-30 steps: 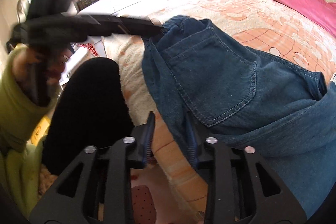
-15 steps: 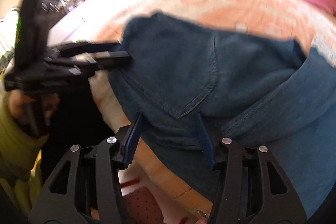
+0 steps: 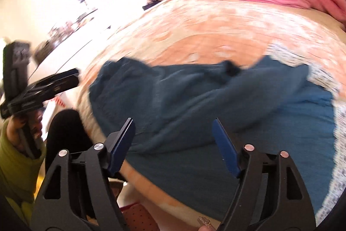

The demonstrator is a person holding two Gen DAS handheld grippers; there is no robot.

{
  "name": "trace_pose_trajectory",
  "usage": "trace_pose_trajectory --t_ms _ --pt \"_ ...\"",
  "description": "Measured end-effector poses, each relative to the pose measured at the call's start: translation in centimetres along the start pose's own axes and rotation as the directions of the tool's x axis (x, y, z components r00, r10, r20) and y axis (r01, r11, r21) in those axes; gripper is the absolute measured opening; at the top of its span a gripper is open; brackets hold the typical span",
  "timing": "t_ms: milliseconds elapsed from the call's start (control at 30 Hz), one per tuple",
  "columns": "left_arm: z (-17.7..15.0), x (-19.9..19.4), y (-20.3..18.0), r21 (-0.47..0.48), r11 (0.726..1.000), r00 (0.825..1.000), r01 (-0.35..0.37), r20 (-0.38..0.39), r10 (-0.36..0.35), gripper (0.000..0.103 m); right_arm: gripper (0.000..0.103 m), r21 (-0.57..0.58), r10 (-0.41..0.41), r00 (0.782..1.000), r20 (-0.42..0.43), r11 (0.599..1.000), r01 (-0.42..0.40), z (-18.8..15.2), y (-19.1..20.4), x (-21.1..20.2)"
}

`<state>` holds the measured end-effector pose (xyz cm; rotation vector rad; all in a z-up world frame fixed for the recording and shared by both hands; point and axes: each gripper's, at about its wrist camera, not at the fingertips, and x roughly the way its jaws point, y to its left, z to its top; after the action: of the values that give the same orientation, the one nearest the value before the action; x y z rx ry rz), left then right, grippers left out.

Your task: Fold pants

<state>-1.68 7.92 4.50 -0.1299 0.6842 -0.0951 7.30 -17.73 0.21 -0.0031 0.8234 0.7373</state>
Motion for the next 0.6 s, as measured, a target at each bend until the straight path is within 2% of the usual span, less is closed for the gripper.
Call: trace_pose_trajectory --t_ms 133,267,400,600 --pt "0.3 0.8 -1.9 0.014 0.996 0.996 0.083 -0.023 -0.083 0.068 0.073 0.047 -0.059 0.997 0.044 0.997 0.057 0.1 -2.4 -2.0" --pt "0.1 2.3 -4.4 0.043 0.986 0.985 0.164 -0.066 -0.161 0.068 0.078 0.065 -0.120 0.990 0.080 0.991 0.115 0.7 -4.3 -3.5" --pt "-0.2 4.6 -7.0 0.059 0.966 0.962 0.250 -0.128 -0.241 0.068 0.084 0.059 -0.171 0.982 0.081 0.984 0.167 1.6 -5.5 -3.6" --pt "-0.8 7.3 -9.4 0.053 0.946 0.934 0.320 -0.187 -0.305 0.068 0.087 0.016 -0.226 0.972 0.058 0.974 0.225 4.1 -6.8 -2.5"
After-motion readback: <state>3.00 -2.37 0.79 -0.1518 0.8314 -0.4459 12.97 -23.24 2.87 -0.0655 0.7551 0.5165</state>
